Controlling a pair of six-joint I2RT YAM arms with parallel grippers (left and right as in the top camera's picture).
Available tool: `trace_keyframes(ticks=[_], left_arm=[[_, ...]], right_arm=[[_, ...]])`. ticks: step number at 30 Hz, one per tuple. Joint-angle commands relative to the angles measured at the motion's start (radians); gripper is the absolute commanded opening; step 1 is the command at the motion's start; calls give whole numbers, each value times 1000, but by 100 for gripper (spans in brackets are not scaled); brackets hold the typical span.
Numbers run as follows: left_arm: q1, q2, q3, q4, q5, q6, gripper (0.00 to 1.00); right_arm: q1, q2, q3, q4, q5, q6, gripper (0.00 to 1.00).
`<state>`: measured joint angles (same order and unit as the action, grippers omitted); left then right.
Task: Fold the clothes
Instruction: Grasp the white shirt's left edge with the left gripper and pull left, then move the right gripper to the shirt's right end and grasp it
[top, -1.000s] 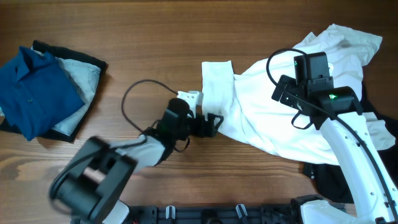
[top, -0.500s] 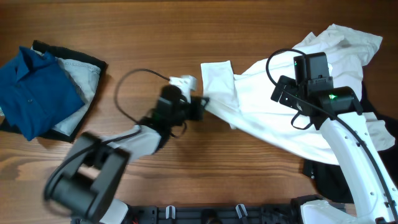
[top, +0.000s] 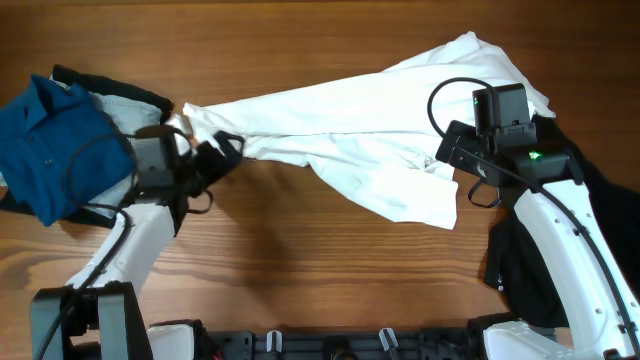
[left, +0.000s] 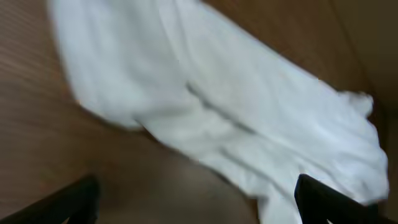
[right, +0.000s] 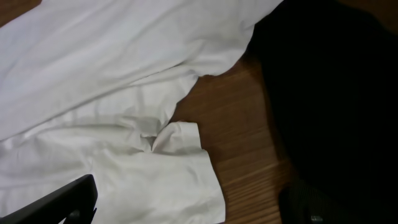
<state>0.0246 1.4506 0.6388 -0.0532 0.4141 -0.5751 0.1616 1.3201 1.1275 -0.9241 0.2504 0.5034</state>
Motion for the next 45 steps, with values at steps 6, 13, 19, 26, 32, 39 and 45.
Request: trace_keyframes(ticks=[6,13,19,26,32,39,45], left_arm=[[-470,63,-5,34,-129,-195,100],[-702,342,-5,398,-169,-410,82],[-727,496,-3,694,-214,-439,25],[-553,290,-3,261,-63,-369,4],[-124,-111,-3,-397,-315,-154,4],[110,-216,-3,-556,-62,-134,64],[20,-211,-14,-639,-64,-134,58]], right_arm=[[-5,-2,4,-8,-5,-9,100],[-5,-2,4,-12,-6,-6,100],[-5,-2,4,-11,-6,-6,100],[-74,3,4,-12,-37,-89,100],[-124,97,3,-66,-212,-214,67],[-124,275,-21,-74,-211,-206,49],[-221,454,-21,-41,-211,-231,29]])
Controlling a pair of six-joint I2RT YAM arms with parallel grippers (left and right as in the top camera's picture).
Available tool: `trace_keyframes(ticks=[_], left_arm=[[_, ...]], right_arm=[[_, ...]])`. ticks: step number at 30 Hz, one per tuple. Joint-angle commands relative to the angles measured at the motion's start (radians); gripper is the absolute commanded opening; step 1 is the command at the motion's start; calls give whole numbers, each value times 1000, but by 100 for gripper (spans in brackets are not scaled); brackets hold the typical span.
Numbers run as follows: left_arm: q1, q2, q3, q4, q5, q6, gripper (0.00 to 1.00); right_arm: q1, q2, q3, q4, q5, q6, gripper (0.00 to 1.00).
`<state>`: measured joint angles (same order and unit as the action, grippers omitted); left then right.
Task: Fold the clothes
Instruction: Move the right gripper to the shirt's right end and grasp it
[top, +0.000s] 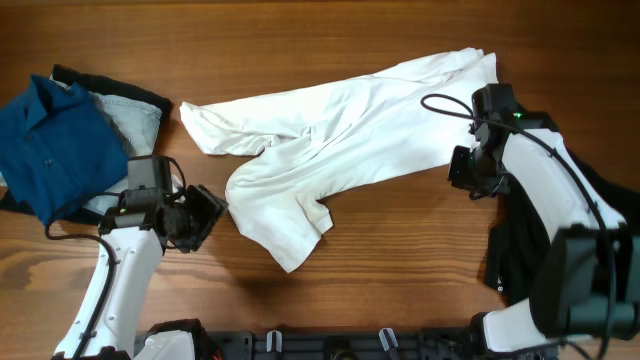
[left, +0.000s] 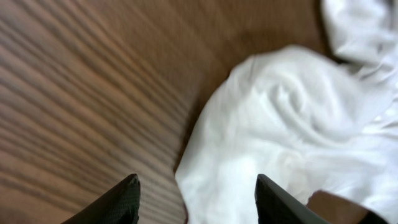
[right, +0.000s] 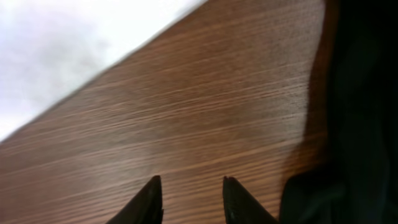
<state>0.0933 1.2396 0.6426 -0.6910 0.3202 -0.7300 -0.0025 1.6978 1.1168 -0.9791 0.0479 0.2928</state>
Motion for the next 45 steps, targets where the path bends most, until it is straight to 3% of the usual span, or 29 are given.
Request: trace_keyframes(ticks=[1,7,11,15,18,21,23,24,28,34,37,42,45], left_arm=[[-68,0,-28,12,23,20,59],[-148,16,-88,133,-7,16,62],[-175,89,-90,230,-37,16,63],[-187,180,-90,309,-37,16,63],[-188,220,-90,314,-33,16,64],[-188,220,-90,310,-33,16,63],[-188,220,-90,311,-33,16,64],[-188,220,-90,310,-33,16,64],[-188,220,-90,310,-33,16,64],[-188,220,-90,310,-33,16,64],[-188,220,-90,310,-33,16,64],[-188,220,-90,310,-33,16,64],[-188,220,-90,310,-33,16,64]], right_arm=[[-79,102,-10,33,-9,-31,29],[-208,246,-10,198,-7,-108,33],[-359,300,-10,292,76,-16,29],[-601,299,13,303,84,92,32],[-788,299,44,318,-119,131,32],[-866,299,58,325,-339,96,32],[-861,293,75,291,-668,-93,35],[-848,281,80,259,-739,-137,36],[-772,212,82,238,-778,-242,35],[-647,219,81,325,-453,-156,29],[-623,227,77,351,-315,-54,34],[-622,227,72,392,-215,59,43],[-622,227,72,404,-208,59,40]])
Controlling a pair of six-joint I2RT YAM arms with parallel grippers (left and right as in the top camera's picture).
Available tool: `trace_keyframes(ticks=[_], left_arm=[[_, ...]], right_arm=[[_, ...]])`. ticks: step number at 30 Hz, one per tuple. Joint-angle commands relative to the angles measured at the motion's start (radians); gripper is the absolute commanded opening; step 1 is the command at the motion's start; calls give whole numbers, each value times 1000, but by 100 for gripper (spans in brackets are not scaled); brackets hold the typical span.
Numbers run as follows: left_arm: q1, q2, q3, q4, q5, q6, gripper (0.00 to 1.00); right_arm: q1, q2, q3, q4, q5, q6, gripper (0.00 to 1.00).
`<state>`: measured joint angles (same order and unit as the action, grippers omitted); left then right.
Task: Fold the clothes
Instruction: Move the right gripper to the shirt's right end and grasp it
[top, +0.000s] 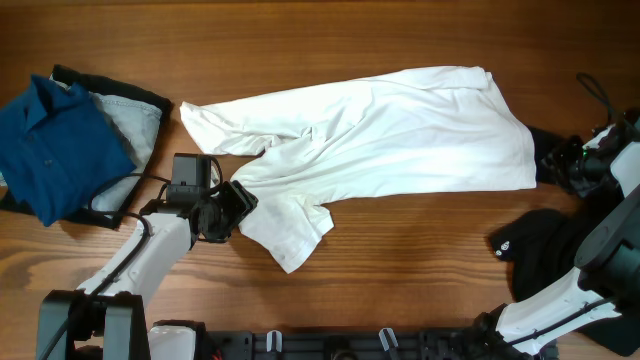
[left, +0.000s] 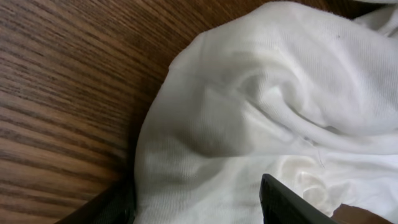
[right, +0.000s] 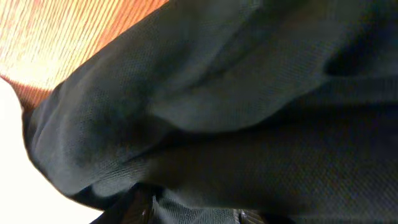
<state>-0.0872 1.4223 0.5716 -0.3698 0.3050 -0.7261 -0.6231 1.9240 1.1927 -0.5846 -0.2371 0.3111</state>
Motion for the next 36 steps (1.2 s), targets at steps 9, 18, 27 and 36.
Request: trace_keyframes(ticks=[9,18,27,36], left_arm=[[-7,37,-19,-11,-18,12,63],[-7,37,-19,-11,-18,12,63],[-7,37,-19,-16,-18,13,68],[-7,37,-19,-31,-18,13,68]], right_arm=[[-29,-3,42,201,56,135,4],[-200,-19,348,92,76,262,7],[-38,-18,330,-355,-164,-85,61],[113,-18,53,-380,28,33,64]])
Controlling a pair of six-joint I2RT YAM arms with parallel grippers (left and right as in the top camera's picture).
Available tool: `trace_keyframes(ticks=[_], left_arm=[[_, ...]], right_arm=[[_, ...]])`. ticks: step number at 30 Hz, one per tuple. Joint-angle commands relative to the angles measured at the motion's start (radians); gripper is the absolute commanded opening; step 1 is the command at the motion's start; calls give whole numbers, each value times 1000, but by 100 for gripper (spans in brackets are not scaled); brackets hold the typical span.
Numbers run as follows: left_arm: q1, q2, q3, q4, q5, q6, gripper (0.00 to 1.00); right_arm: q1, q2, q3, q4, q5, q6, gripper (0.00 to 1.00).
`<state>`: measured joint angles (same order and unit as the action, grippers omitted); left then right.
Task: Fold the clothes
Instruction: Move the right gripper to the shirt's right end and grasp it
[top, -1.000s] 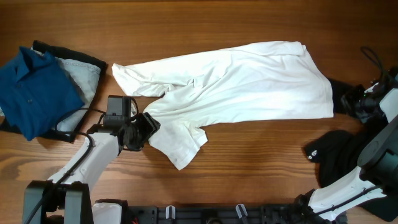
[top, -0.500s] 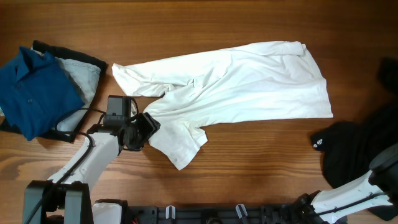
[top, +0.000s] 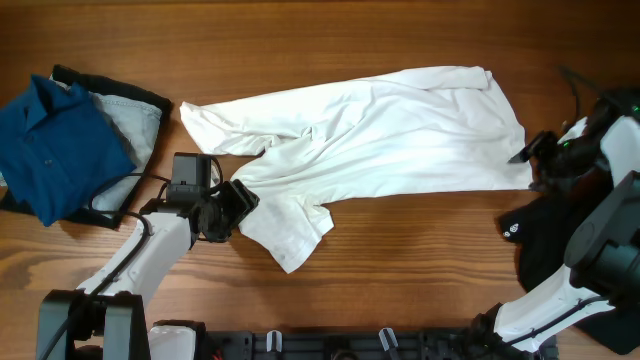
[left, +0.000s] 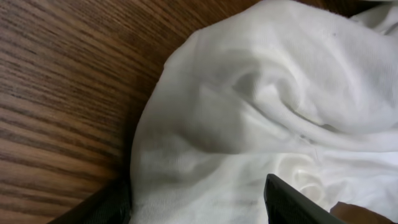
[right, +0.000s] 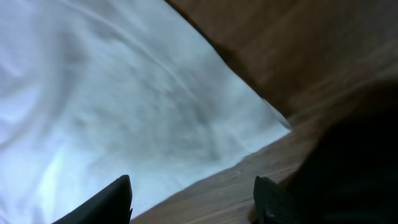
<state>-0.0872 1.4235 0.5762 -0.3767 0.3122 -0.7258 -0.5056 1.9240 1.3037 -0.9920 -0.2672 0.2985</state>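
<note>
A white shirt (top: 380, 130) lies spread across the middle of the table, with one sleeve folded down toward the front left. My left gripper (top: 236, 203) is at that sleeve's left edge. In the left wrist view it (left: 199, 208) is open, with the white cloth (left: 249, 112) bunched between its fingers. My right gripper (top: 531, 168) is at the shirt's lower right corner. In the right wrist view it (right: 193, 202) is open above the hem of the white cloth (right: 112, 106) and bare wood.
A blue shirt (top: 50, 150) lies on a grey garment (top: 135, 125) and a dark one at the far left. A black garment (top: 570, 250) is heaped at the right edge, just right of my right gripper. The table (top: 400, 260) is brown wood.
My right gripper was over the black garment at the right edge and is now further left, at the white shirt's lower right corner. The left gripper and the shirt have not changed.
First the white shirt lay bunched in a diagonal band, with my left gripper at its left end and the right one over its right part. Then it lay lower, both grippers beside it. Later its right half was spread wide, and my left gripper was at the sleeve.
</note>
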Motion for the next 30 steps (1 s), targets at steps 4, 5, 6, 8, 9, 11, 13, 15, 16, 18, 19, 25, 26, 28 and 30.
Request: trace_keyframes(ticks=[4,5,6,8,9,11,13,15,16,18,19,25,26,28,30], left_arm=[[-7,37,-24,-23,-25,13,68],[-7,37,-24,-23,-25,13,68],[-7,36,-24,-23,-25,12,68],[-7,37,-24,-23,-25,12,68],[-7,36,-24,-23,-25,12,68],[-7,36,-24,-23,-25,12,68],[-7,36,-24,-23,-25,12,68],[-7,36,-24,-23,-25,12,68],[-7,36,-24,-23,-25,12,68],[-7,36,-24,-23,-25,12,68],[-7,36,-24,-23,-25,13,68],[-7,36,-24,-24,-25,12,68],[-7,36,-24,-23,-25,12,68],[-7,36,-24,-23,-25,12,68],[-7,36,-24,-24,-25,12,68]], right_arm=[[-4,-18,-92,64,144,87,63],[-4,-18,-98,78,164,100,63],[-4,-18,-109,109,166,103,63],[-4,-17,-137,172,166,136,63],[-4,-17,-154,208,166,150,62],[-2,-16,-200,272,154,149,58],[-2,-16,-216,275,147,146,53],[-2,-17,-219,269,127,117,45],[-2,-17,-219,264,102,92,44],[-2,-17,-219,249,97,90,44],[-2,-17,-219,256,93,95,43],[6,-16,-219,338,29,82,37],[19,-16,-219,345,30,69,37],[38,-16,-219,348,37,68,37],[52,-16,-219,347,42,69,29]])
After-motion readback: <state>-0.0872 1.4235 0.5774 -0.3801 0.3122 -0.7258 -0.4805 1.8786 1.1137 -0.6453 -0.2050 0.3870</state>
